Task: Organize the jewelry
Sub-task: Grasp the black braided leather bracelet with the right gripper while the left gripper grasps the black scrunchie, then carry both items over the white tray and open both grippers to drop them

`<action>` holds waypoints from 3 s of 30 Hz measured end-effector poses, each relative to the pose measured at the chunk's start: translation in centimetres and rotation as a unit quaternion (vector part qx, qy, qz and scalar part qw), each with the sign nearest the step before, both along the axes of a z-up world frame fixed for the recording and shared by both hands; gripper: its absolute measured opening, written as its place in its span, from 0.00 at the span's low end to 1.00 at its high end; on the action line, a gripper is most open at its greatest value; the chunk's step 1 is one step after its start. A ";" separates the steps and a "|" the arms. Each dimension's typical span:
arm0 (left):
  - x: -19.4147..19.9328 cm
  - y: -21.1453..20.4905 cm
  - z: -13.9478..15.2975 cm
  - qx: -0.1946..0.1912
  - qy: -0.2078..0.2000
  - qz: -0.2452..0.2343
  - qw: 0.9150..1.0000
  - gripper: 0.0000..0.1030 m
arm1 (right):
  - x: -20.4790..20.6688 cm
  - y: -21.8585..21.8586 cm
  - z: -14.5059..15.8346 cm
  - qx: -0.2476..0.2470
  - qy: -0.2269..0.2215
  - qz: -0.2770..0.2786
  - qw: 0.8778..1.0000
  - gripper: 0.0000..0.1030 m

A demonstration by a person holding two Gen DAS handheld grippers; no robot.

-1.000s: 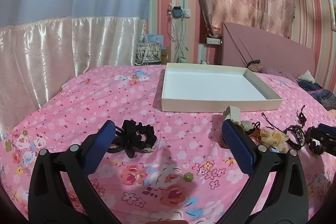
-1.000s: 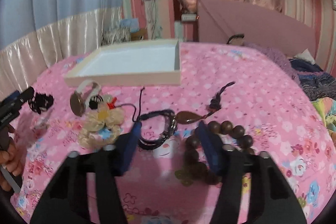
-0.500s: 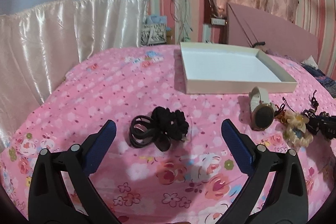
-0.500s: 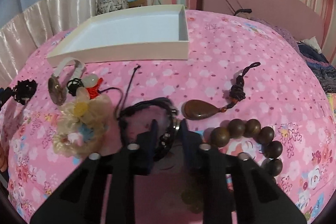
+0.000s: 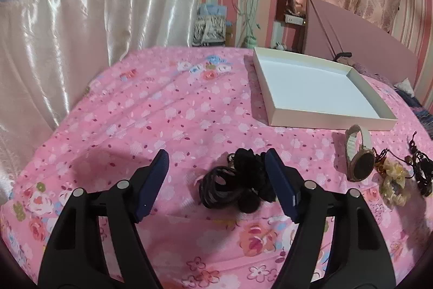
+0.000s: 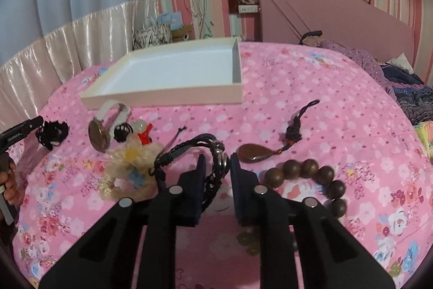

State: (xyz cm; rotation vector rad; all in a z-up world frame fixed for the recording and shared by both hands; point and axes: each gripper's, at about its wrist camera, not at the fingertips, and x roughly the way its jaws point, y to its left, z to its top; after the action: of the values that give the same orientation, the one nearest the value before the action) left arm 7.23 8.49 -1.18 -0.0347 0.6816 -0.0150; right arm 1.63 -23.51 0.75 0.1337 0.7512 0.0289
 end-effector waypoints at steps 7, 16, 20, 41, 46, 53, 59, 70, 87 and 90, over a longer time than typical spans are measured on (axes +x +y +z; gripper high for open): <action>0.9 -3.6 -0.7 0.051 0.007 -0.038 0.998 0.70 | 0.4 -0.7 1.2 0.005 -0.014 -0.004 1.000 0.17; 2.3 -4.9 -1.6 0.068 0.032 -0.067 0.995 0.03 | 0.5 -1.3 1.2 0.009 -0.012 -0.003 1.000 0.17; 1.6 -4.3 -0.2 0.053 0.007 -0.068 0.996 0.02 | 0.3 -1.4 1.6 0.010 -0.018 -0.003 1.000 0.17; 5.7 -11.7 9.9 0.004 -0.095 -0.117 0.989 0.02 | 8.0 0.5 10.2 0.021 -0.114 0.006 0.993 0.17; 9.2 -14.9 10.6 -0.010 -0.103 -0.130 0.986 0.02 | 12.1 0.8 11.1 0.008 -0.112 0.002 0.994 0.17; 13.9 -17.3 7.0 0.000 -0.066 -0.127 0.990 0.02 | 17.5 1.3 8.5 -0.013 -0.074 0.002 0.997 0.17; 17.1 -17.4 2.1 -0.006 -0.012 -0.116 0.993 0.02 | 20.3 0.9 2.5 0.001 -0.001 0.005 1.000 0.17; 19.4 -16.5 -3.3 0.006 0.047 -0.104 0.993 0.02 | 21.4 -0.2 -3.2 -0.004 0.077 0.007 0.997 0.17; 16.3 -13.1 1.3 -0.002 0.021 -0.089 0.996 0.68 | 17.2 -1.6 3.5 0.007 0.015 0.026 1.000 0.58; 12.4 -11.7 2.8 0.005 -0.001 -0.085 0.996 0.73 | 13.0 -2.6 5.4 0.004 -0.005 0.020 1.000 0.58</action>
State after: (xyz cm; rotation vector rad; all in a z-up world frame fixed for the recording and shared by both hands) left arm 19.66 -3.26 1.64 0.0331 0.6818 -0.1748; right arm 14.67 -26.12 6.10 0.1265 0.7437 0.0701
